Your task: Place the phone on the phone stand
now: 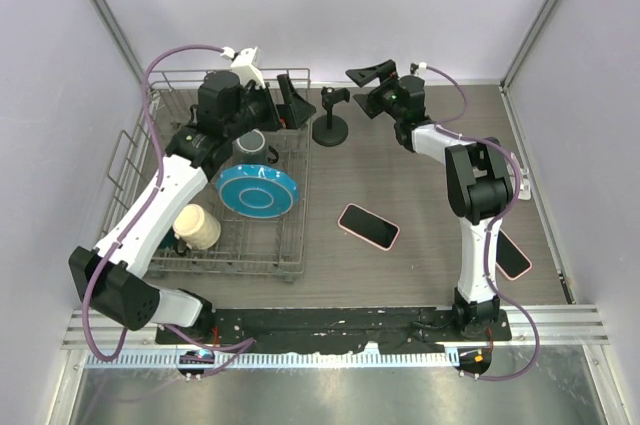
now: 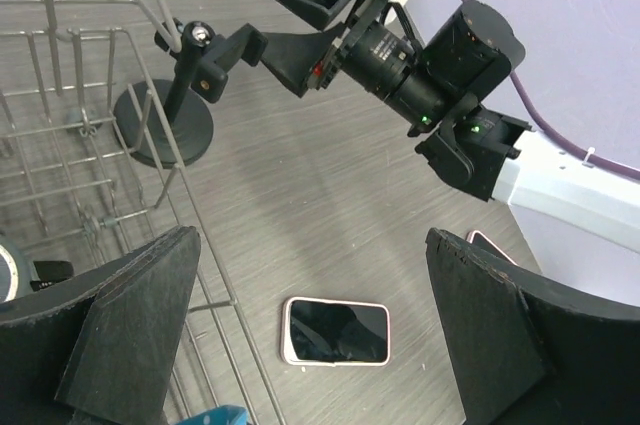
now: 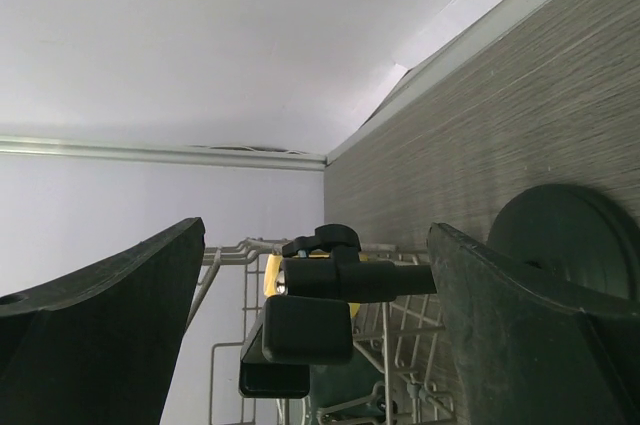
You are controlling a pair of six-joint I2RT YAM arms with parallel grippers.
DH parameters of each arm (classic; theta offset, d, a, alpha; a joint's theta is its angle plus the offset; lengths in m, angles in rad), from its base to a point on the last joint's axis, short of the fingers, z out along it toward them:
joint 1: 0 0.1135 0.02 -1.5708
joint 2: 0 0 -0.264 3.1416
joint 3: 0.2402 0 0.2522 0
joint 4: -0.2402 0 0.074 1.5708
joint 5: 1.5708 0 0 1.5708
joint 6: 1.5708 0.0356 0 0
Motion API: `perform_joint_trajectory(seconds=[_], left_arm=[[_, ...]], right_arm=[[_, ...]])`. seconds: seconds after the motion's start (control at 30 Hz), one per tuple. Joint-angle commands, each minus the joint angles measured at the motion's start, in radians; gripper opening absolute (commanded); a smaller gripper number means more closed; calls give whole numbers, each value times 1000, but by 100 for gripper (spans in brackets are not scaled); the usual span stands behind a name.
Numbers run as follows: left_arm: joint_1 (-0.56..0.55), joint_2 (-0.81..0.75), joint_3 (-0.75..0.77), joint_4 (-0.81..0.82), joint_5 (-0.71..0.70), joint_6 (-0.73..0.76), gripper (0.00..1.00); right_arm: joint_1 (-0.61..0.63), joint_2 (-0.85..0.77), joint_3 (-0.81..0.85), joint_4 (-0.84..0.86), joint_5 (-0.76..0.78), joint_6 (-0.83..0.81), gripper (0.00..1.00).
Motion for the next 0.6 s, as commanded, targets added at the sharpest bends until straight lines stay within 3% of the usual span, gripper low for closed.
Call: perform_joint_trajectory(seconds=[0.0,0.1,0.3,0.47,0.57], left_arm=[[-5,-11,-20,79,-42,46,100],[-28,-33,-63,119,-25,26,100],[-121,-36,14,-25,-79,118,100],[-138,-86,-73,27,-105,126,100],[-163,-112,-110,34,-152,160,100]], right_arm=[[-3,-10,-36,182,-6,79,99],[14,-20,-54,213,-7,108,99],[72,-42,-83,212,22,142,98],[120,-34,-65,184,28,136,82],[138,-59,-89,146,72,113,61]])
